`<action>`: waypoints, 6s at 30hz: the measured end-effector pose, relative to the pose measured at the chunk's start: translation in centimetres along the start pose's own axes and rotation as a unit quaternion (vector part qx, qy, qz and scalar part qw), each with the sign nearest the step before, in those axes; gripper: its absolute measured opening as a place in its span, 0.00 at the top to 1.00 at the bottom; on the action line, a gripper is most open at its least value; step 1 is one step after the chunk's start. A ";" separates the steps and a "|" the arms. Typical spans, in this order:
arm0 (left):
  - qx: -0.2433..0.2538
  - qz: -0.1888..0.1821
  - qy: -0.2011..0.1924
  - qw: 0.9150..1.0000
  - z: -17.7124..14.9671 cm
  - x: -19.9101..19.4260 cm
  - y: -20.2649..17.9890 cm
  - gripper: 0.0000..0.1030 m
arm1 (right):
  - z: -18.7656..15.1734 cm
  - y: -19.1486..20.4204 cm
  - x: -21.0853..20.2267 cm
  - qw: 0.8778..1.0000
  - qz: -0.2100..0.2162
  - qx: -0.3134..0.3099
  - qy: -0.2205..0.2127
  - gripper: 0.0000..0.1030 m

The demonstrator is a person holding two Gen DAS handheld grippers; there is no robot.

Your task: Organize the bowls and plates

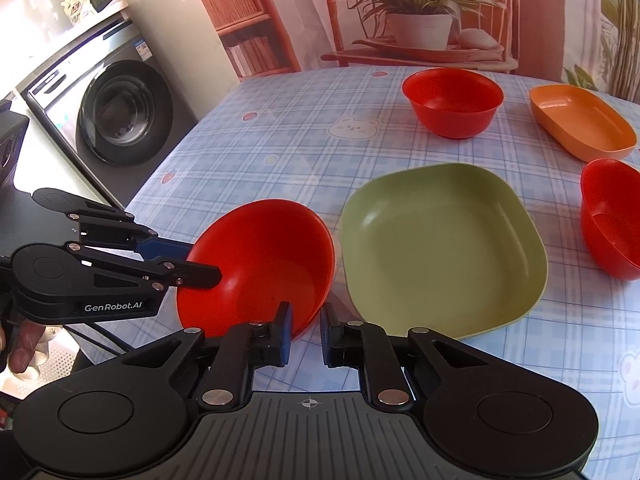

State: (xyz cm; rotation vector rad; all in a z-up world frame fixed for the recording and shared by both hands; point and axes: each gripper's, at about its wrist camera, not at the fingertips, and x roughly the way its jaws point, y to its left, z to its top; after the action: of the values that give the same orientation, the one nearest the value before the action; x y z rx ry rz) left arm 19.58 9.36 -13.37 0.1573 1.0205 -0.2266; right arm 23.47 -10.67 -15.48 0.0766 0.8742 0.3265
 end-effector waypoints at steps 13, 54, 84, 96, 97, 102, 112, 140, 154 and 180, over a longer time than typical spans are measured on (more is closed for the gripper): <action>-0.002 0.004 -0.081 0.997 6.1 -3.2 -3.1 0.80 | 4.5 -3.2 -5.1 0.995 -0.016 0.032 -0.096 0.88; 0.082 -0.064 -0.052 0.993 19.1 10.3 -17.3 0.80 | 1.4 -24.9 -8.9 0.958 -0.137 0.201 -0.151 0.88; 0.067 -0.066 -0.072 0.993 19.1 10.8 -16.3 0.63 | 1.3 -25.1 -8.9 0.953 -0.172 0.204 -0.145 0.82; -0.022 -0.052 -0.139 0.989 18.9 8.2 -7.6 0.63 | 3.7 -23.1 -9.3 0.956 -0.164 0.177 -0.169 0.79; -0.023 -0.042 -0.145 0.988 18.8 7.9 -6.7 0.62 | 4.0 -22.8 -9.2 0.956 -0.165 0.173 -0.171 0.78; -0.042 -0.022 -0.159 0.986 18.6 7.1 -3.3 0.62 | 6.4 -20.9 -7.7 0.966 -0.155 0.136 -0.159 0.73; -0.102 -0.012 -0.146 0.984 18.3 9.8 1.3 0.62 | 12.3 -16.3 -2.7 0.983 -0.118 0.041 -0.134 0.73; -0.168 -0.051 -0.115 0.978 16.5 16.3 3.6 0.83 | 16.5 -18.0 9.3 0.992 -0.098 0.059 -0.047 0.78; -0.137 -0.041 -0.136 0.980 16.5 12.8 1.9 0.84 | 15.3 -17.4 6.3 0.990 -0.075 0.090 -0.083 0.88; -0.022 -0.066 -0.140 0.988 16.4 8.7 -9.3 0.83 | 5.8 -19.4 -6.4 0.960 -0.122 0.164 -0.189 0.88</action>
State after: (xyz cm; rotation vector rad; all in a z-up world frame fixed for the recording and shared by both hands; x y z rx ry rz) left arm 35.11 -4.43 -12.61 0.0158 0.7567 -0.3360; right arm 28.97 -30.63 -10.87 0.3269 0.5418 -0.0685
